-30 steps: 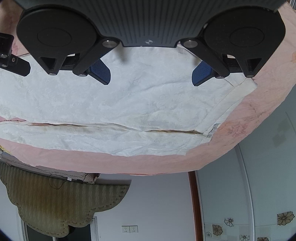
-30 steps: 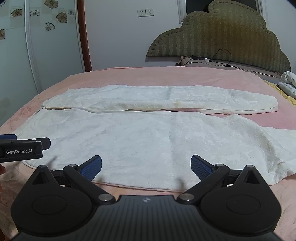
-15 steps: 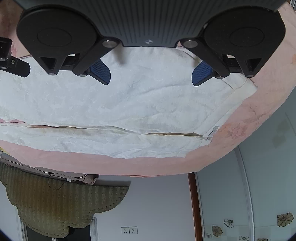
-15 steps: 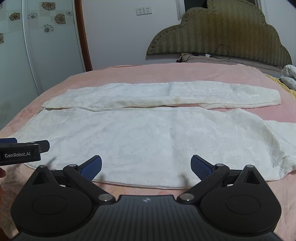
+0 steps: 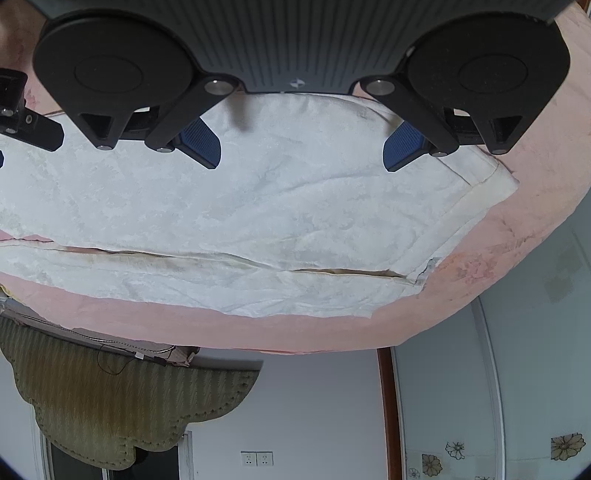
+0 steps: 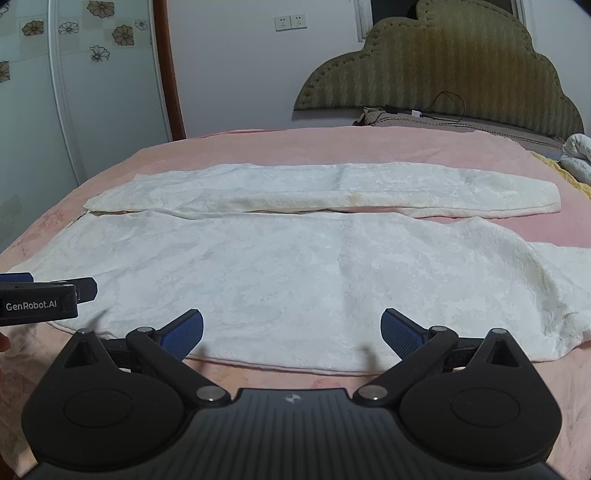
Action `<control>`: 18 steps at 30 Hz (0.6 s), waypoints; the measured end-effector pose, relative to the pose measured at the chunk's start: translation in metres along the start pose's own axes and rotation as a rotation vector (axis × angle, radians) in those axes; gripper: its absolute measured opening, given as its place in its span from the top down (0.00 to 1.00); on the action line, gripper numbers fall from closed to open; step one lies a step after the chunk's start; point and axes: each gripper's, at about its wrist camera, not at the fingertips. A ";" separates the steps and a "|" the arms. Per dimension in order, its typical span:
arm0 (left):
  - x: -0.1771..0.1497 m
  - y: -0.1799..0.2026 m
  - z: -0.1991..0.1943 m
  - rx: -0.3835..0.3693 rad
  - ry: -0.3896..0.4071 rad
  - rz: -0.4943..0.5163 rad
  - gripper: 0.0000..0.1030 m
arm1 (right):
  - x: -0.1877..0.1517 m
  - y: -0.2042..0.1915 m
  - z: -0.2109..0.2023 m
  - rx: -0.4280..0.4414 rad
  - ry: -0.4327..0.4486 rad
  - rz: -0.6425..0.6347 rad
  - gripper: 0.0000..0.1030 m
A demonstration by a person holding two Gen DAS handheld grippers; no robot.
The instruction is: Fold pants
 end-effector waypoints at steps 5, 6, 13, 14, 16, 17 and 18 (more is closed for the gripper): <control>-0.001 0.001 0.002 0.007 -0.006 -0.001 0.06 | -0.001 -0.001 0.000 0.026 -0.004 0.003 0.00; -0.001 0.001 0.002 0.008 -0.007 -0.001 0.06 | -0.001 -0.001 -0.001 0.031 -0.006 0.004 0.00; -0.001 0.003 0.000 0.012 -0.005 0.006 0.06 | -0.001 -0.001 -0.002 0.029 -0.007 0.002 0.00; -0.001 0.002 0.000 0.012 -0.004 0.007 0.06 | -0.001 -0.002 -0.002 0.025 -0.007 0.000 0.00; -0.001 0.001 0.000 0.011 -0.003 0.009 0.06 | -0.001 -0.003 -0.002 0.015 -0.007 -0.007 0.00; -0.001 0.001 0.000 0.011 -0.003 0.008 0.06 | -0.002 -0.004 -0.002 0.013 -0.007 -0.010 0.00; -0.001 0.001 0.000 0.011 -0.004 0.008 0.06 | -0.002 -0.004 -0.002 0.014 -0.007 -0.011 0.00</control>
Point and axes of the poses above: each gripper's, at about its wrist camera, not at the fingertips, and z roughly the way its jaws point, y to its right, x to its top, and after that the axes turned 4 degrees about z, right-handed
